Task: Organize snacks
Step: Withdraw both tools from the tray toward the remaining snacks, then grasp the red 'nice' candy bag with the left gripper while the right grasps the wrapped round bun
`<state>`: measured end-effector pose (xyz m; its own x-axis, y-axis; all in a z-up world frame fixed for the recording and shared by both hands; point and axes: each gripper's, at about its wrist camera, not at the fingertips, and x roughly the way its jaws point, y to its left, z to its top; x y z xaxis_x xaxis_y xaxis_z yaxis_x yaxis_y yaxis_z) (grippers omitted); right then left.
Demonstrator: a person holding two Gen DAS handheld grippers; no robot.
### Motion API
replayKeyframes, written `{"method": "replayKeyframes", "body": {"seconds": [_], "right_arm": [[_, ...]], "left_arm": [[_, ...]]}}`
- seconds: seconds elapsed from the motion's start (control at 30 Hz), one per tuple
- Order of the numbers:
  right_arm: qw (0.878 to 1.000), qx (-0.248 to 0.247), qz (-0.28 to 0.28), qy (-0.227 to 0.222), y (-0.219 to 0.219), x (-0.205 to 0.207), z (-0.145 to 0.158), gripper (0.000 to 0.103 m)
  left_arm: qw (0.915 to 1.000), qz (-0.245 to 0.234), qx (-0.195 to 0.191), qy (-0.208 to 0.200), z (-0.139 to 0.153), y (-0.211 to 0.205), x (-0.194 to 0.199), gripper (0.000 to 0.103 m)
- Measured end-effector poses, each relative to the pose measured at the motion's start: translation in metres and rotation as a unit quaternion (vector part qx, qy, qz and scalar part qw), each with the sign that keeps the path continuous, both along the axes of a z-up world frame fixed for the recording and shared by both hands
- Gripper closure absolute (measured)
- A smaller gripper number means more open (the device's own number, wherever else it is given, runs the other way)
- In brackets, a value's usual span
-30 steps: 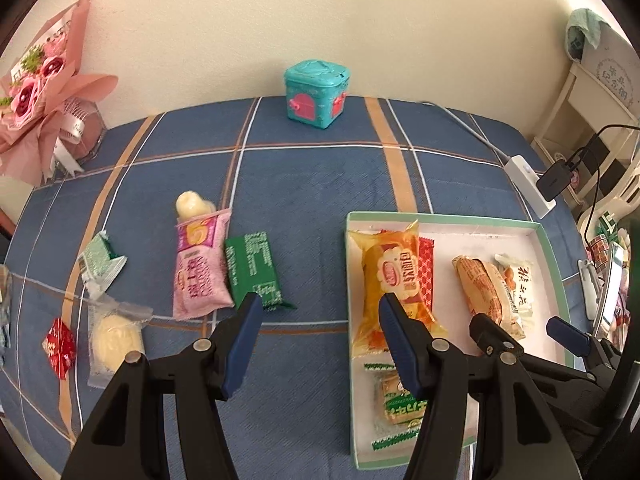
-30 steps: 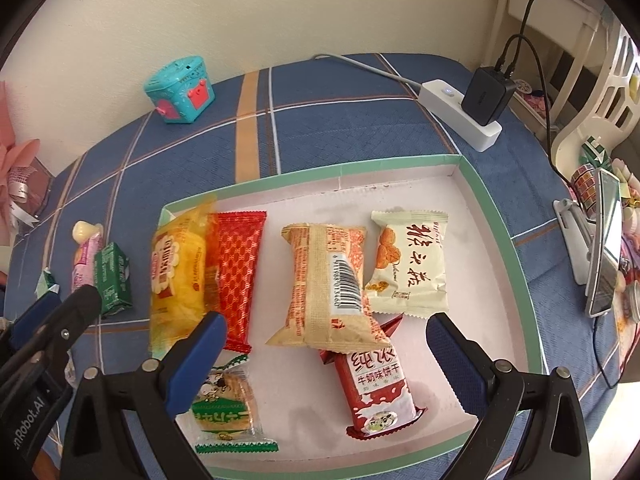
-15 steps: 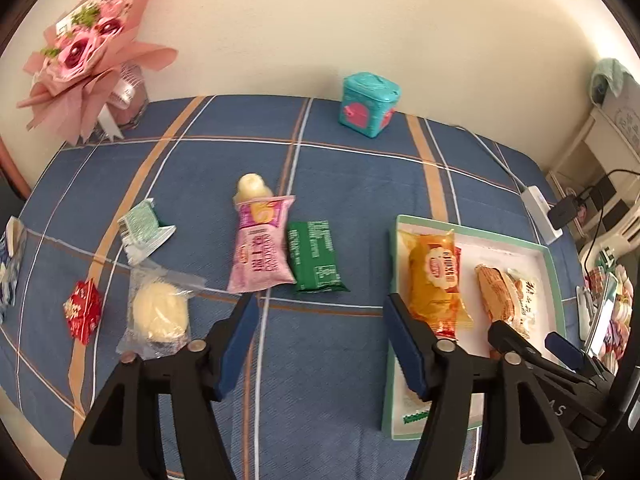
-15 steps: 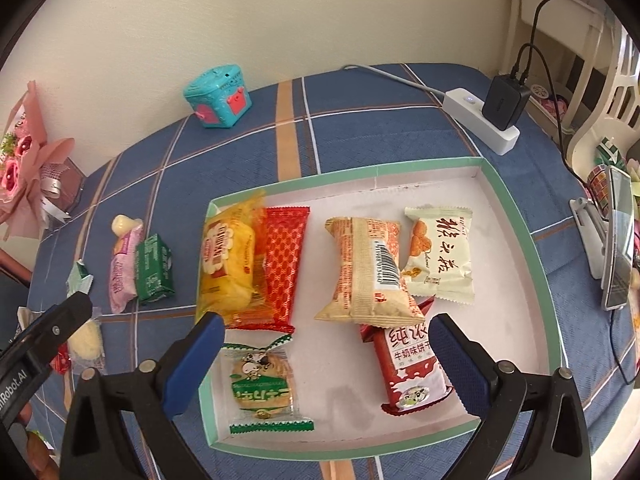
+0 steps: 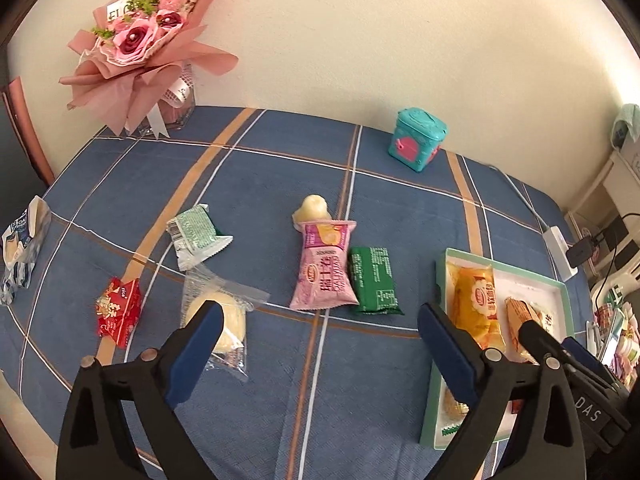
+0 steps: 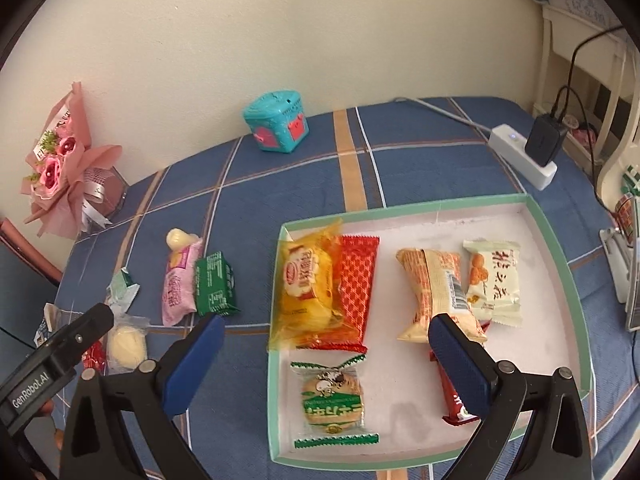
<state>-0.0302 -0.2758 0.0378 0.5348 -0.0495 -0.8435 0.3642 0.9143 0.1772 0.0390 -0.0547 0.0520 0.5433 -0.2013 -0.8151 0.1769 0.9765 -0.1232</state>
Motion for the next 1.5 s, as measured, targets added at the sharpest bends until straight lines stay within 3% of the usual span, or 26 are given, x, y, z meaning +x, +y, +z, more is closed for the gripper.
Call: {"method": "replayKeyframes", "body": {"seconds": [0.1, 0.27, 0.37, 0.53, 0.97, 1.23, 1.5], "right_arm": [[1.0, -0.019, -0.007, -0.016, 0.007, 0.0, 0.008, 0.0], [1.0, 0.024, 0.006, -0.017, 0.015, 0.006, 0.002, 0.0], [1.0, 0.025, 0.007, -0.006, 0.022, 0.009, -0.004, 0.003], [1.0, 0.012, 0.01, -0.017, 0.033, 0.011, -0.002, 0.006], [0.997, 0.002, 0.075, -0.009, 0.09, 0.03, -0.01, 0.013], [0.992, 0.03, 0.125, 0.003, 0.146, 0.045, -0.022, 0.014], [0.983, 0.073, 0.162, 0.035, 0.198, 0.063, -0.044, 0.018]], "left_arm": [[0.9998, 0.013, -0.008, -0.012, 0.002, 0.011, 0.002, 0.005], [0.9984, 0.032, -0.031, -0.035, 0.005, 0.029, 0.006, 0.005], [0.9984, 0.03, -0.034, -0.034, 0.004, 0.034, 0.01, 0.005], [0.9985, 0.04, -0.033, -0.019, 0.004, 0.046, 0.015, 0.005], [0.9872, 0.153, 0.004, 0.045, -0.026, 0.127, 0.035, 0.005], [0.9811, 0.179, 0.018, 0.072, -0.044, 0.168, 0.044, 0.005], [0.9795, 0.18, -0.01, 0.091, -0.055, 0.191, 0.054, 0.005]]}}
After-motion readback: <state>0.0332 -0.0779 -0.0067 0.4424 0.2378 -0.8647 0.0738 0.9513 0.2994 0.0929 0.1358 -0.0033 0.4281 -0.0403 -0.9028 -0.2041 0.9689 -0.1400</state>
